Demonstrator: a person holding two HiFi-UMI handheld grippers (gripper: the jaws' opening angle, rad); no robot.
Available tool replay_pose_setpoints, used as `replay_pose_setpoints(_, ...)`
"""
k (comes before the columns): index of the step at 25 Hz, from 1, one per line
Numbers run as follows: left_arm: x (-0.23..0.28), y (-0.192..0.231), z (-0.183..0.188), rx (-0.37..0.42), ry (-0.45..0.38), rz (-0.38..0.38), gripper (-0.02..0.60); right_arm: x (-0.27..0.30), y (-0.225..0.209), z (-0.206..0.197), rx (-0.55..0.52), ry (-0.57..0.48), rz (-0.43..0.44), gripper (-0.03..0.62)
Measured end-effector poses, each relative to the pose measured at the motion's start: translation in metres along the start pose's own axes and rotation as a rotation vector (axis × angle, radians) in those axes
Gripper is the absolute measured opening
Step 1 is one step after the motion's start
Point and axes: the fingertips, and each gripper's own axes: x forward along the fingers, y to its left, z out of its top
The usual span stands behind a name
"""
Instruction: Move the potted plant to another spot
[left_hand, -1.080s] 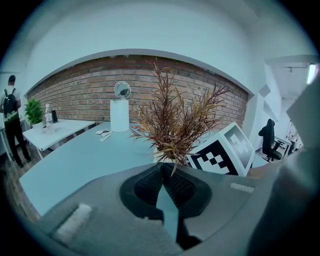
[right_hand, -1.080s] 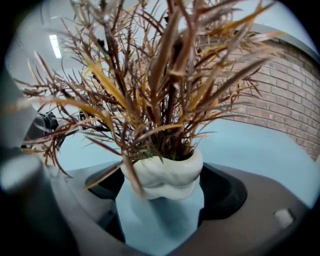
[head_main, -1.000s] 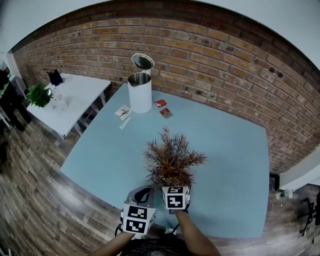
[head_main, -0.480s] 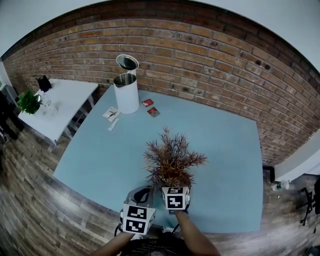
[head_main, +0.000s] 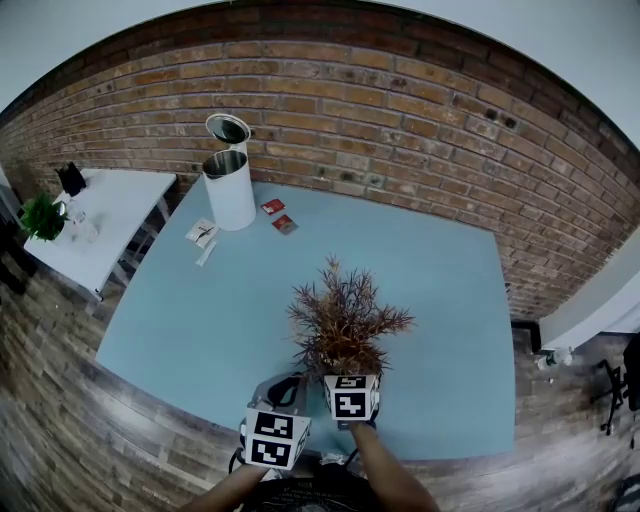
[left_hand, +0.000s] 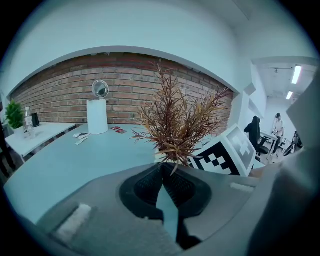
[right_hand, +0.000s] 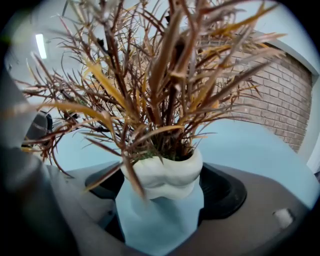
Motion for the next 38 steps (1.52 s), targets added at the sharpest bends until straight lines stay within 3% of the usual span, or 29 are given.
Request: replay_pose_setpoints(38, 0.055, -0.143, 0.009, 0.12, 0.025, -0.256, 0.002, -0.074, -0.151, -0.05, 0.151, -0.002, -0.219, 0.471)
